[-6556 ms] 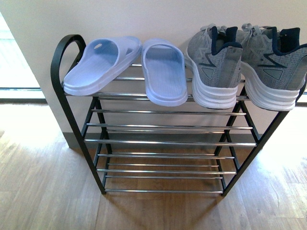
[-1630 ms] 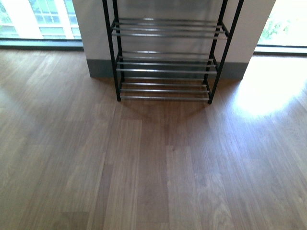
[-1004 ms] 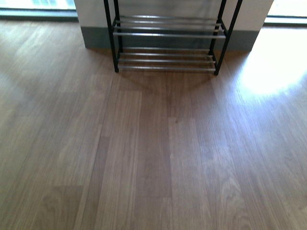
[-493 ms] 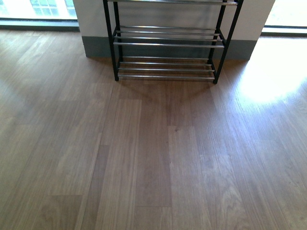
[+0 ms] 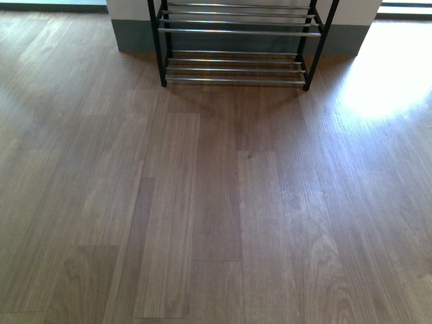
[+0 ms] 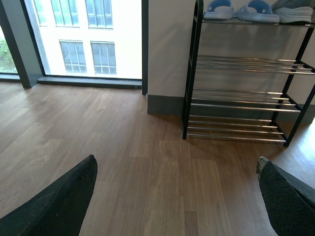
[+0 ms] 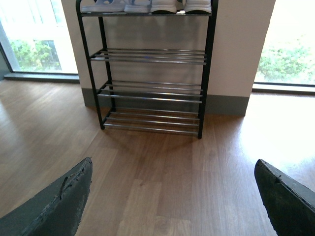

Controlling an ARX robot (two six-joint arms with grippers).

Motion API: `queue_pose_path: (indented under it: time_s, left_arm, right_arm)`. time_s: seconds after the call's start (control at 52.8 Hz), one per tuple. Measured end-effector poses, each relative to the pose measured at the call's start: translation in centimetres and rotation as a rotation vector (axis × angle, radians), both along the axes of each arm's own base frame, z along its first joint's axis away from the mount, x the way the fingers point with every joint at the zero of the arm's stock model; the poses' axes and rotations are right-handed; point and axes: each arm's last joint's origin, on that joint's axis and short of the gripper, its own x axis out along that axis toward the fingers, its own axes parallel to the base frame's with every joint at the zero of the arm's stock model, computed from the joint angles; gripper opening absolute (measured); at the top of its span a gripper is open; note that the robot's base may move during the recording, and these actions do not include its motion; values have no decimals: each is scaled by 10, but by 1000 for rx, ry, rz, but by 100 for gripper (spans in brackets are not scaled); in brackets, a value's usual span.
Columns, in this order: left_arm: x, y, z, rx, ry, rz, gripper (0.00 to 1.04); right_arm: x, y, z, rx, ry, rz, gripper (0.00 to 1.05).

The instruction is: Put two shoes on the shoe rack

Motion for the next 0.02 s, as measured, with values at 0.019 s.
queue_pose_path:
  time_s: [0.019]
  left_arm:
    - [0,0,0,0,0,0,95]
  right_arm:
    - [0,0,0,0,0,0,96]
